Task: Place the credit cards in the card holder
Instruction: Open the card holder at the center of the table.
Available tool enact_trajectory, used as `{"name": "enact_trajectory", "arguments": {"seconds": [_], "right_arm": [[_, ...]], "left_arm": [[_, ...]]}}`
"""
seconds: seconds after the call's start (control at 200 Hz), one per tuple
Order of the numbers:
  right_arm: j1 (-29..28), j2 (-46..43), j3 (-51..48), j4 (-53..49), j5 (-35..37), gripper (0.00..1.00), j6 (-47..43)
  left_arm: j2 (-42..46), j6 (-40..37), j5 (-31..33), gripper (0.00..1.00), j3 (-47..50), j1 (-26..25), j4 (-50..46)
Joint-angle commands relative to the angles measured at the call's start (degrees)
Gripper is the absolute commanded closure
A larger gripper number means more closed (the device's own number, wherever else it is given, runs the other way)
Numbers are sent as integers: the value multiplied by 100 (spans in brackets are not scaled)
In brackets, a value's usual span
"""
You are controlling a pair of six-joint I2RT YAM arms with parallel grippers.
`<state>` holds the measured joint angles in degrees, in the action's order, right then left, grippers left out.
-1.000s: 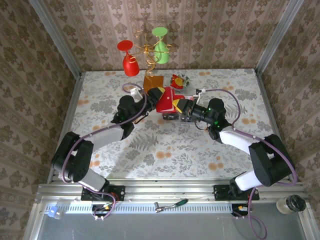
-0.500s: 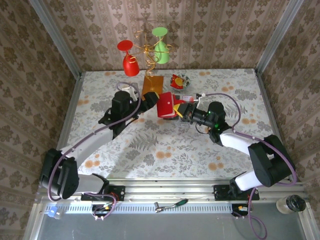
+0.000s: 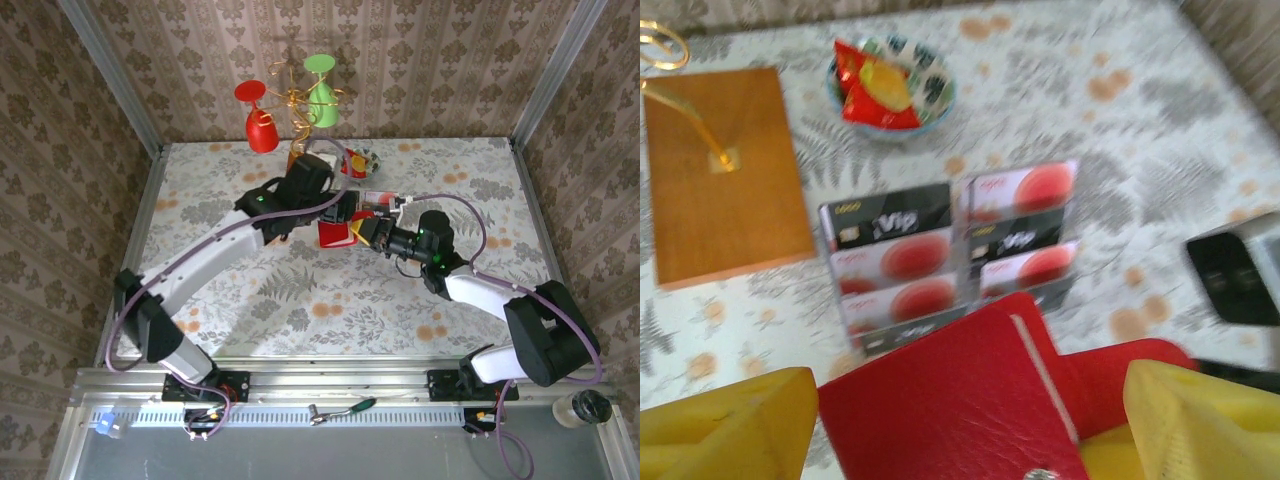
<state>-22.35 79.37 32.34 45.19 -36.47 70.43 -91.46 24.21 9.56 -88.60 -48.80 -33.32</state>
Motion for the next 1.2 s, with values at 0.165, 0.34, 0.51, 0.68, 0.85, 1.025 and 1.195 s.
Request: {"name": "enact_trajectory", "arguments": {"seconds": [0.165,0.34,0.51,0.68,0.85,1.025,1.195], "right_arm": [[1,-190,-121,-79,19,100,-202],[1,-196,-161,-115,75,100,-223],[-3,-145,-224,-129,92,100,-258],[2,-138,-315,-124,122,100,-247],[-11,-133,-453,-124,170,100,-248],[-91,-93,-697,-101,342,100,-302],[-358,-27,-990,75,750,100,-282]], "left_arm": [[-704,-652,1141,18,-817,-268,-1464],[-595,-597,1223,17,-542,-258,-1414],[-108,-390,979,15,43,-107,-968],[239,-282,772,15,678,93,-751],[452,-192,534,15,1420,181,-438],[490,-134,387,15,2025,220,-67],[432,-59,344,15,2559,251,361]]}}
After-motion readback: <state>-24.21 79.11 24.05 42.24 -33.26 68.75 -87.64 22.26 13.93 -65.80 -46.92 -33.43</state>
